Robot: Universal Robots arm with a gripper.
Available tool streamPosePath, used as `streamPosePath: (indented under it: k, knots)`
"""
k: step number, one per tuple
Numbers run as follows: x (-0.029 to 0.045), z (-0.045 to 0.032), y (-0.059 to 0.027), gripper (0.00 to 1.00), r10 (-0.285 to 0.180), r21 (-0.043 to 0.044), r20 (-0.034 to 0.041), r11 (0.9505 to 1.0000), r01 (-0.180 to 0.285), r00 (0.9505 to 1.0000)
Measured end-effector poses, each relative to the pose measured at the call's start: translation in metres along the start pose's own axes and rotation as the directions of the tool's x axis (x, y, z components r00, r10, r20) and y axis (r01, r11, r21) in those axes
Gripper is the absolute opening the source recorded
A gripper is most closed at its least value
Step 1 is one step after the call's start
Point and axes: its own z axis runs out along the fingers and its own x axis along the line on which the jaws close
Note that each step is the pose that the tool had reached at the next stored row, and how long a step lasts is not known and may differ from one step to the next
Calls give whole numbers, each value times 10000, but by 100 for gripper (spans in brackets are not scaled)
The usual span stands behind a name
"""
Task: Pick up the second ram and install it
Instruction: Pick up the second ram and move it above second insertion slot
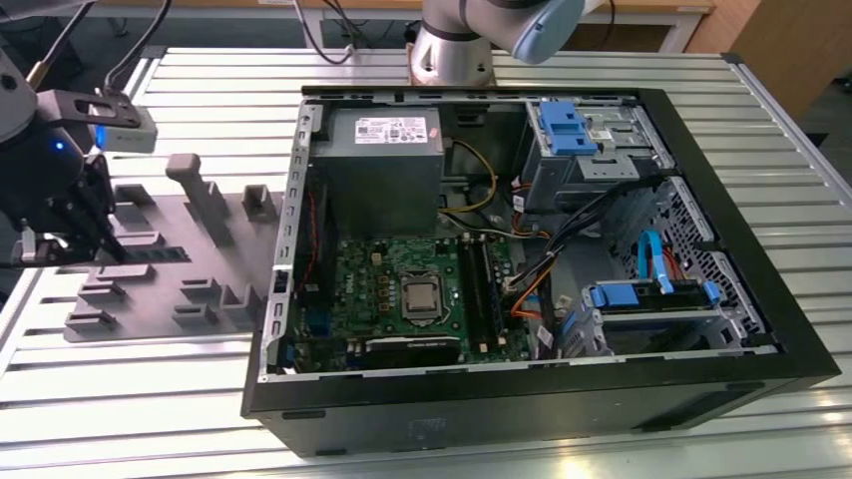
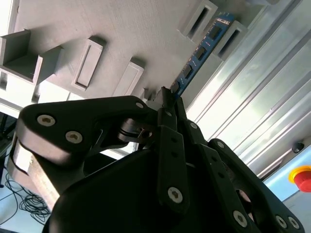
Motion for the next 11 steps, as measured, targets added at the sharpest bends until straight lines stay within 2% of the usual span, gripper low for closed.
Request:
streamPosePath:
  k: [11]
  knots:
    - [0,-112,2,14,0,0,7,10000,0,10000]
